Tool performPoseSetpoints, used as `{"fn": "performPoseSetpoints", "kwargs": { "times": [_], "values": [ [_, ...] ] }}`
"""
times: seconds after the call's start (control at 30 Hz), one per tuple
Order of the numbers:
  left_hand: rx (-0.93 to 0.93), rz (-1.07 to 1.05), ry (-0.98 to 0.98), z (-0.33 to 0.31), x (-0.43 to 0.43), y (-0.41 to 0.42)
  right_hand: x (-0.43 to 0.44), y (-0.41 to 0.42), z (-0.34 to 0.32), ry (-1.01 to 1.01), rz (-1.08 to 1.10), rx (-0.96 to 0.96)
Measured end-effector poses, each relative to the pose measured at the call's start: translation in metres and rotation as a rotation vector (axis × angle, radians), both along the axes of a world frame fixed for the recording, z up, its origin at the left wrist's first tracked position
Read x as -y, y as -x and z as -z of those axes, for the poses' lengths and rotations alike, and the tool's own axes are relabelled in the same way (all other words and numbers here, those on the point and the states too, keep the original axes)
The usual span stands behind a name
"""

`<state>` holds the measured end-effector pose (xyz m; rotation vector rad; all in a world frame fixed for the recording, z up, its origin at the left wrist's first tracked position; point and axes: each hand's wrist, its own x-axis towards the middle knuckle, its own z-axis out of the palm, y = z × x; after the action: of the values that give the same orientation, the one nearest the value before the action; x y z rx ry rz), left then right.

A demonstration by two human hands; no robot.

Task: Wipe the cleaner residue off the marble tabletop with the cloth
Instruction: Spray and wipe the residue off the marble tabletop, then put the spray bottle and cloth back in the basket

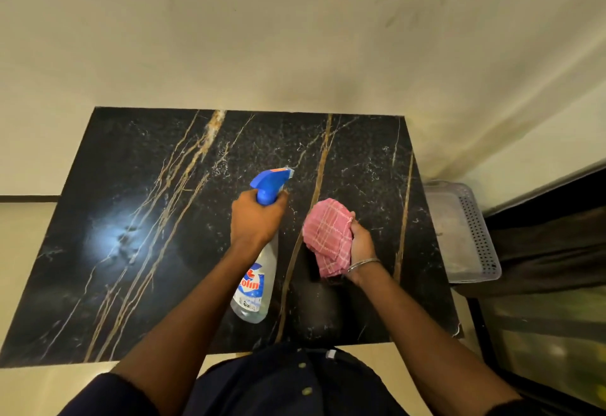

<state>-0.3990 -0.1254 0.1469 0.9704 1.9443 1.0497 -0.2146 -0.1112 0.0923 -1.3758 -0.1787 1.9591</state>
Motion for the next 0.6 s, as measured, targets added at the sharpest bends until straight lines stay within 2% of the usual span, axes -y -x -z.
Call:
{"fn": "performPoseSetpoints", "kwargs": {
  "times": [0.07, 0.13, 0.2, 0.33, 0.6],
  "values": [
    [-0.006, -0.008, -0.019, -0.004, 0.0, 0.006, -0.004, 0.001, -0.006, 0.002, 0.03, -0.185],
    [-0.014, -0.014, -0.039, -0.008, 0.002, 0.013, -0.004, 0.004, -0.013, -0.062, -0.019, -0.236],
    [-0.009, -0.006, -0.064, -0.01, 0.004, 0.02, -0.004, 0.007, -0.017, -0.126, -0.098, -0.198],
    [0.018, 0.015, -0.121, -0.013, 0.008, 0.033, -0.008, 0.018, -0.02, -0.114, -0.223, 0.023],
    [0.121, 0.188, -0.296, -0.023, 0.017, 0.048, -0.003, 0.023, -0.016, -0.199, -0.024, 0.197]
  ]
}}
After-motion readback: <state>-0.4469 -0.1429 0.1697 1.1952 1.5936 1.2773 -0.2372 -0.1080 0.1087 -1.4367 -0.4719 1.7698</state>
